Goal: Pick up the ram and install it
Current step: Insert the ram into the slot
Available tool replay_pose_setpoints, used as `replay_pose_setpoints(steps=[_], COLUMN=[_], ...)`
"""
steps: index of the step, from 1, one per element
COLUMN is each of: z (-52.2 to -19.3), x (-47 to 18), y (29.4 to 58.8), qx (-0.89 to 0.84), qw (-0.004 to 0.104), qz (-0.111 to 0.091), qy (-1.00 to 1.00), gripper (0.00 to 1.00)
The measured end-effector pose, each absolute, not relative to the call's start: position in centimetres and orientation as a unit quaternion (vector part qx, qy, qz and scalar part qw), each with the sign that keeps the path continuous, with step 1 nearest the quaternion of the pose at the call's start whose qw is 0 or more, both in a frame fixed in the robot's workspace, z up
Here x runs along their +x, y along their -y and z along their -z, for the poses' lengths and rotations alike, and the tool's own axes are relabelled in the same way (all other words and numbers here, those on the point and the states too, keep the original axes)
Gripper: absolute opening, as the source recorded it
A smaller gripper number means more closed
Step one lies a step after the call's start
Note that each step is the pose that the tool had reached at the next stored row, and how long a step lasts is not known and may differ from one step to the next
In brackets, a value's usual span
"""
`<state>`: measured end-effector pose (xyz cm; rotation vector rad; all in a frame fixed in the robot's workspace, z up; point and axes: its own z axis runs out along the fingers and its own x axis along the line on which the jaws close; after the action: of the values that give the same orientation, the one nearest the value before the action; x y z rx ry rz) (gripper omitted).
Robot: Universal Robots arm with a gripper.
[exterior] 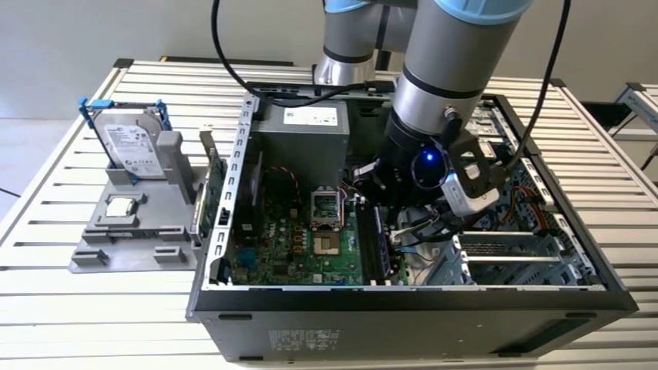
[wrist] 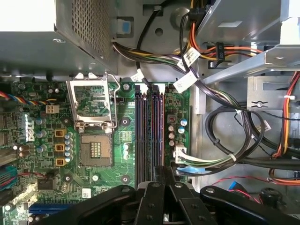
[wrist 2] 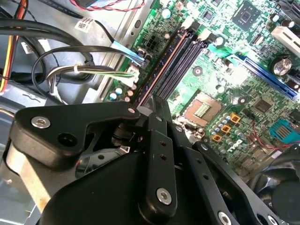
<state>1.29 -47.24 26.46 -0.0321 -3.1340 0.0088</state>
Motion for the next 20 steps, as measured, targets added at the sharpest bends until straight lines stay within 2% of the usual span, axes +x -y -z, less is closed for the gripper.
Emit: replay_pose_setpoints(steps=[20], z=[-26.75], x=[1.29], y=[47.23], qx=[0.054], qw=[0.004], qz=[-0.003], qy=[0.999], gripper=[0.0])
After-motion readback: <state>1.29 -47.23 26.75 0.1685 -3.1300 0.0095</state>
